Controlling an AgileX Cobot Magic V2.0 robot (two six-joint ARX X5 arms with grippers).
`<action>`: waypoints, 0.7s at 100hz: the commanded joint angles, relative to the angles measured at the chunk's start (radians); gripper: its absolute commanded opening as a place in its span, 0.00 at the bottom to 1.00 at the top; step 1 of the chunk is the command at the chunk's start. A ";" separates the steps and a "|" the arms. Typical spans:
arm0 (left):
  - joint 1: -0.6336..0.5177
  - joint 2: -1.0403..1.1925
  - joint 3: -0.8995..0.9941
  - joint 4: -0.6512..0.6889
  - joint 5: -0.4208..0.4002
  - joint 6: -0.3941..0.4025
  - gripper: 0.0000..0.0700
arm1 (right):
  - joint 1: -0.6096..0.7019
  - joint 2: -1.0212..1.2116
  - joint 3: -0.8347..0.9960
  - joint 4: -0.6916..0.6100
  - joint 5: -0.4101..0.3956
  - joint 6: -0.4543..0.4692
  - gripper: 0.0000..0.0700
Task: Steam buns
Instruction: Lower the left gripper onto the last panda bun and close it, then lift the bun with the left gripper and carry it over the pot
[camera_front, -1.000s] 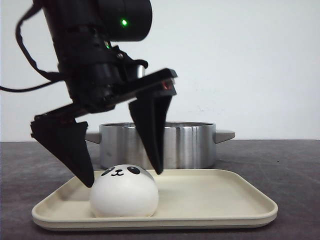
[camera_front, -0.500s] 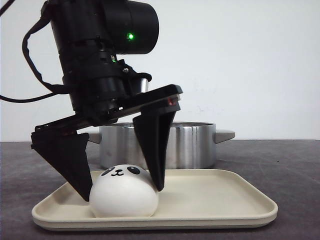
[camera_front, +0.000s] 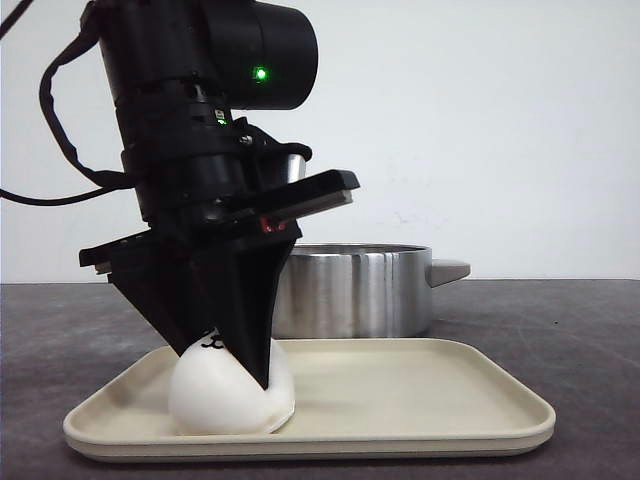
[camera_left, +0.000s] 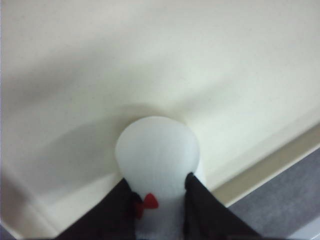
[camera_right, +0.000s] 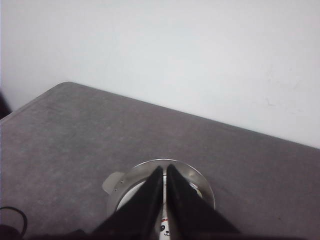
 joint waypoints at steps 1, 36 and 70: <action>-0.013 0.003 0.036 -0.010 0.009 0.031 0.00 | 0.010 0.008 0.020 -0.002 0.002 -0.008 0.00; -0.035 -0.169 0.334 0.006 0.003 0.021 0.00 | 0.010 0.008 0.020 0.003 0.002 -0.007 0.00; 0.112 -0.151 0.477 0.142 -0.108 0.028 0.00 | 0.010 0.008 0.020 0.012 0.001 -0.004 0.00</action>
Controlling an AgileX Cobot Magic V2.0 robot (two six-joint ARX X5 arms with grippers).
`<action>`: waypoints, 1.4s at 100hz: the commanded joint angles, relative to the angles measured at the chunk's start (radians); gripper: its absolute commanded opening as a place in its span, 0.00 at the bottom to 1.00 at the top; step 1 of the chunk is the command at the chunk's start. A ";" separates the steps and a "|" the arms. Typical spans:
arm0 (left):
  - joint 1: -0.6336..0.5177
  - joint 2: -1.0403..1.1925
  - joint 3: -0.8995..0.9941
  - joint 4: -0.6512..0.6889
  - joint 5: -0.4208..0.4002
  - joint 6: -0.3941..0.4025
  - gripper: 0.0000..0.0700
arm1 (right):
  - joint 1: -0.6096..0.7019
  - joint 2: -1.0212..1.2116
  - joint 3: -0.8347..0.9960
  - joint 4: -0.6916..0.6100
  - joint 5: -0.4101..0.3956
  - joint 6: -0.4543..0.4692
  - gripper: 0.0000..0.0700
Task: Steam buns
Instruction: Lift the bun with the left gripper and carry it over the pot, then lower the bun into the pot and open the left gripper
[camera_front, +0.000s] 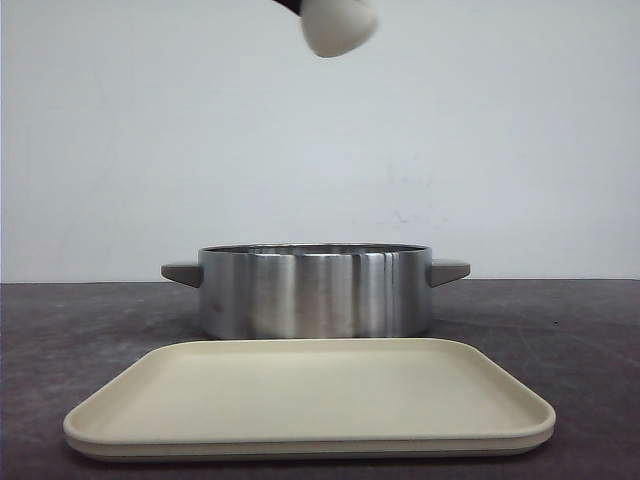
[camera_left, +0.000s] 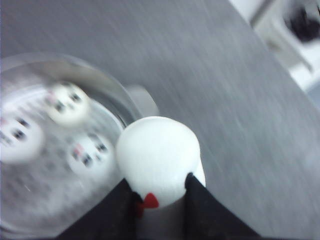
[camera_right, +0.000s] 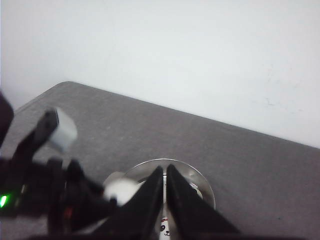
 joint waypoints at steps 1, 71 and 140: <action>0.024 0.036 0.026 0.022 -0.003 0.007 0.00 | 0.010 0.008 0.020 0.008 0.002 -0.004 0.00; 0.169 0.461 0.026 0.005 -0.002 0.018 0.17 | 0.011 0.008 0.020 -0.069 0.002 0.029 0.00; 0.163 0.393 0.211 -0.161 -0.092 0.039 0.74 | 0.011 0.007 -0.014 -0.088 0.084 0.042 0.01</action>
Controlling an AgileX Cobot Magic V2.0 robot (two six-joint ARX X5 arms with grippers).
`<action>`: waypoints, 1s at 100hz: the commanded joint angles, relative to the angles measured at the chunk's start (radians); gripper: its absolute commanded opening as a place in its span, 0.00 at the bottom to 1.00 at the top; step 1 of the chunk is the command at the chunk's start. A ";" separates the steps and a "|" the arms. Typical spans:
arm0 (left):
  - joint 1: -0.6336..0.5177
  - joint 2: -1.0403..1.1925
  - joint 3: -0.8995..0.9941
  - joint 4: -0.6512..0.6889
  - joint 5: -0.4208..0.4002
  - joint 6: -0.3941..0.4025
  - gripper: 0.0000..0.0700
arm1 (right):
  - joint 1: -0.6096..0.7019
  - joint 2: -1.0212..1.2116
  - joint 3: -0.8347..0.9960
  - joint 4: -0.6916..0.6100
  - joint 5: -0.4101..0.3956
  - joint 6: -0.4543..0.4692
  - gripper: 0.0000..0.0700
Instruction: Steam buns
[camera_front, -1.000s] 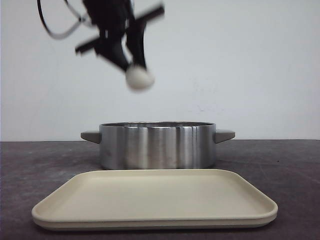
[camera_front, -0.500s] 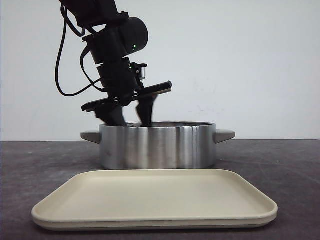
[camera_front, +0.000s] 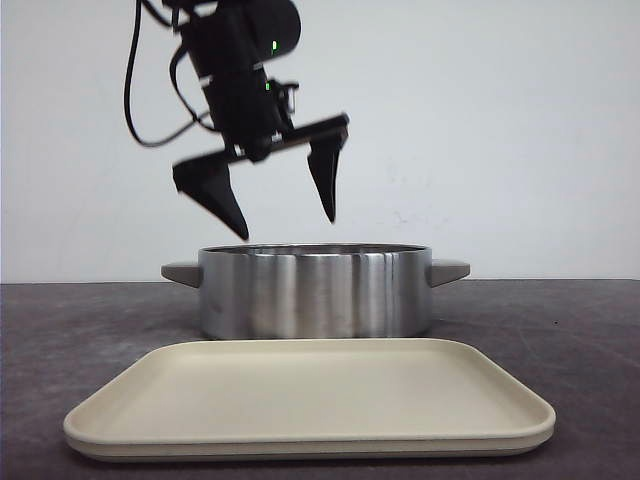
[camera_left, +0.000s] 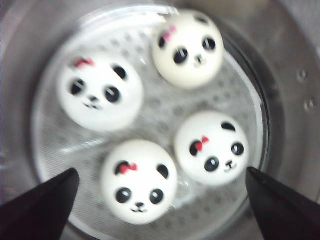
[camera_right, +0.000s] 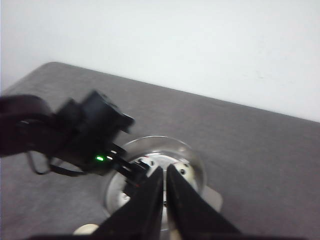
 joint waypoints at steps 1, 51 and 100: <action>-0.012 -0.056 0.025 -0.013 -0.043 0.031 0.72 | 0.011 0.007 -0.010 0.005 0.028 -0.009 0.01; -0.034 -0.624 0.006 -0.032 -0.134 0.147 0.11 | 0.059 -0.228 -0.695 0.678 0.017 -0.022 0.01; -0.034 -1.015 -0.411 0.058 -0.182 0.146 0.04 | 0.058 -0.228 -0.769 0.809 0.016 -0.068 0.01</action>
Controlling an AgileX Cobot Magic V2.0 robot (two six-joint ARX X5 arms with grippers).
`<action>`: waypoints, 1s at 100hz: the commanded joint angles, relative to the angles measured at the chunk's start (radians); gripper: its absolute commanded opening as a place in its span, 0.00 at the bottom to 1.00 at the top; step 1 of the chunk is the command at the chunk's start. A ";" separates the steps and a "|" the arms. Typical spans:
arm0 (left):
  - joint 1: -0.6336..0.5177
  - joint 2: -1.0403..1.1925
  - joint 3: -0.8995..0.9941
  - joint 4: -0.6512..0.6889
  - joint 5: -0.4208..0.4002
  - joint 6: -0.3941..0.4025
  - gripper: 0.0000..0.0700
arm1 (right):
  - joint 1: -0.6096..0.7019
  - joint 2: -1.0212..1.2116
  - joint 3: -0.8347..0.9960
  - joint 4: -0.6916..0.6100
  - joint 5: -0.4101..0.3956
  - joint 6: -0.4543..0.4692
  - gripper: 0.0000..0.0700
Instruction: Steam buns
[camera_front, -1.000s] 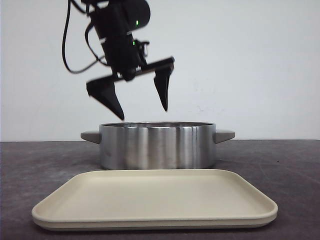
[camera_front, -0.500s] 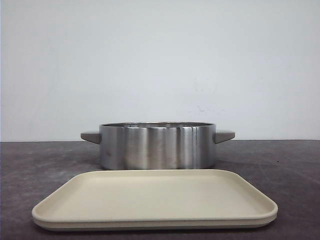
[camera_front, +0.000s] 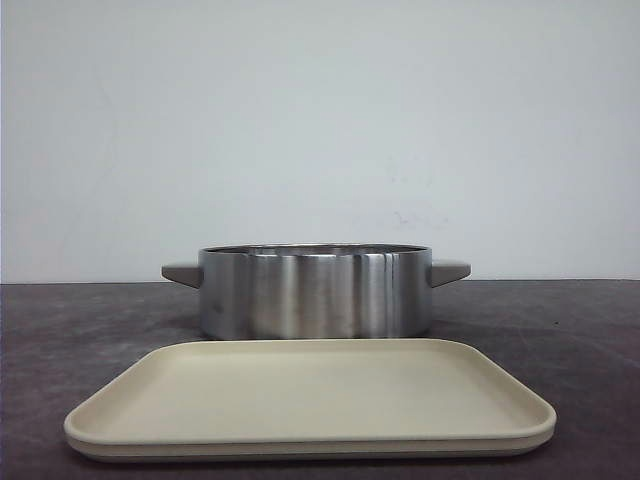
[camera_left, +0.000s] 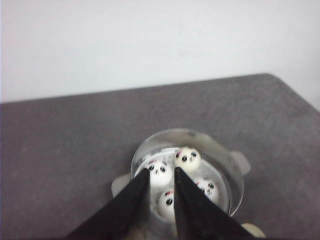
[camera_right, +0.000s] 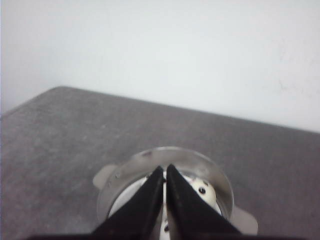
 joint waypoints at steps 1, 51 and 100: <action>-0.005 -0.041 -0.079 0.048 -0.002 0.009 0.03 | 0.009 0.004 0.015 0.024 0.001 -0.020 0.01; -0.005 -0.117 -0.193 0.080 -0.006 -0.002 0.03 | 0.009 0.004 0.016 0.034 0.003 -0.023 0.01; -0.005 -0.117 -0.193 0.085 -0.006 -0.002 0.03 | 0.006 -0.010 0.016 0.028 0.004 -0.023 0.01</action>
